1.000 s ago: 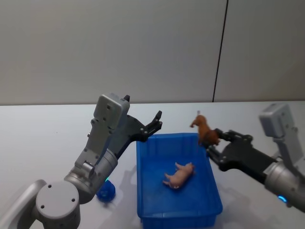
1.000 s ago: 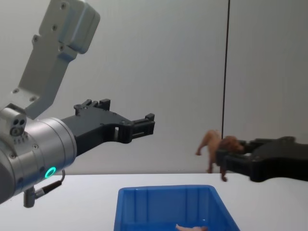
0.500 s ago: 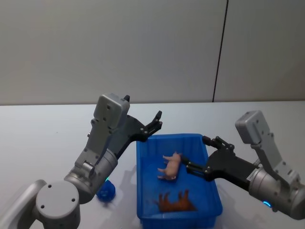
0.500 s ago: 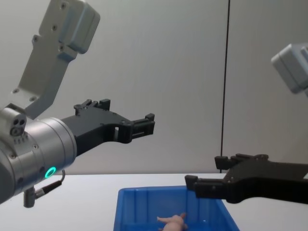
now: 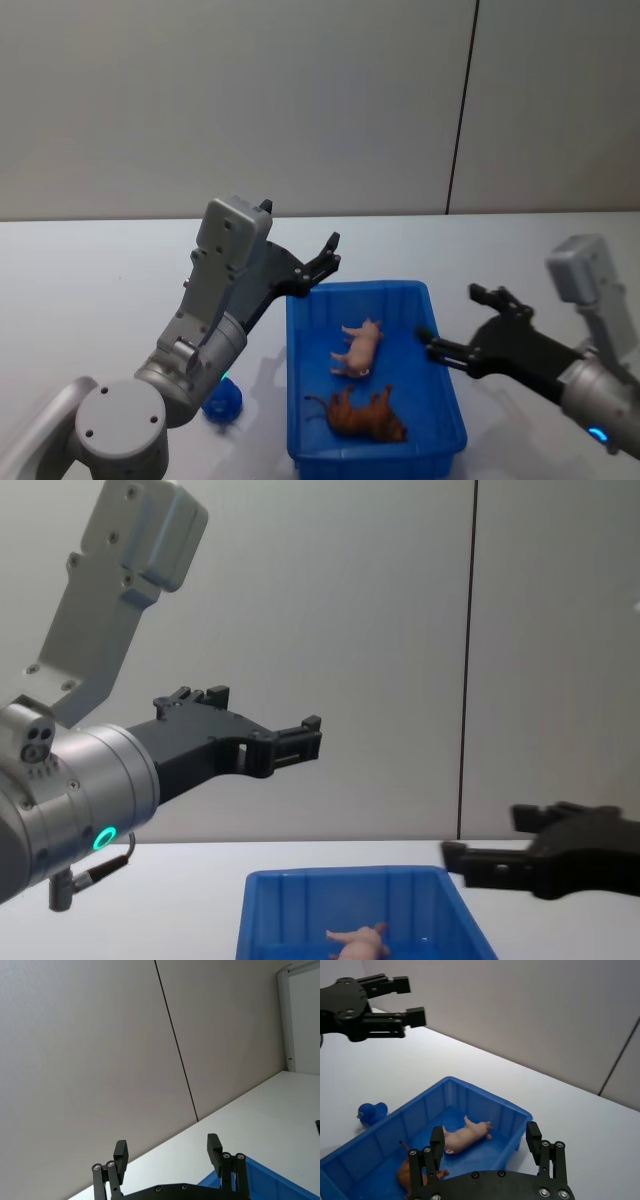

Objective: Pick up the two dolls from the table and place them into the box.

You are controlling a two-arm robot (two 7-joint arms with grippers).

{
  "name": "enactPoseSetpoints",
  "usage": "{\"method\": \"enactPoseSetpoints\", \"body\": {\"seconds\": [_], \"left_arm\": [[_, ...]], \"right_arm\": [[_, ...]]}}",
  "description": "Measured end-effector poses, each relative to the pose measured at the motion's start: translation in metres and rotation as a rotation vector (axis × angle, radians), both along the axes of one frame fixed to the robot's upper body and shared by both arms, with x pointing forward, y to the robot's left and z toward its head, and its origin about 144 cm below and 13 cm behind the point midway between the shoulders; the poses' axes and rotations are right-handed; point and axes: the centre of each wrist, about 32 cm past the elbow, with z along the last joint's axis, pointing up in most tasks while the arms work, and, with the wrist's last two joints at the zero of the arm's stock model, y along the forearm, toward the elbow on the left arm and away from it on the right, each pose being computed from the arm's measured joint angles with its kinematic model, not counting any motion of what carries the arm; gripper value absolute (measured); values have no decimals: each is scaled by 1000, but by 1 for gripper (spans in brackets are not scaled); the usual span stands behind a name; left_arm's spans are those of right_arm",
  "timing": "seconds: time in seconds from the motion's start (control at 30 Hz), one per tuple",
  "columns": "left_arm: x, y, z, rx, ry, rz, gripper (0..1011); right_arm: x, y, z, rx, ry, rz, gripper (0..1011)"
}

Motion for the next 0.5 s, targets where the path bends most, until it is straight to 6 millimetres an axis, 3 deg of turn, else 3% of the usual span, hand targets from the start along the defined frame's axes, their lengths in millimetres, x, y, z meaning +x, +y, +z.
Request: {"method": "enactPoseSetpoints", "body": {"seconds": [0.5], "left_arm": [[-2,1,-1,5,9,6,1000]], "right_arm": [[-16,-36,-6,40,13,-92,1001]]}}
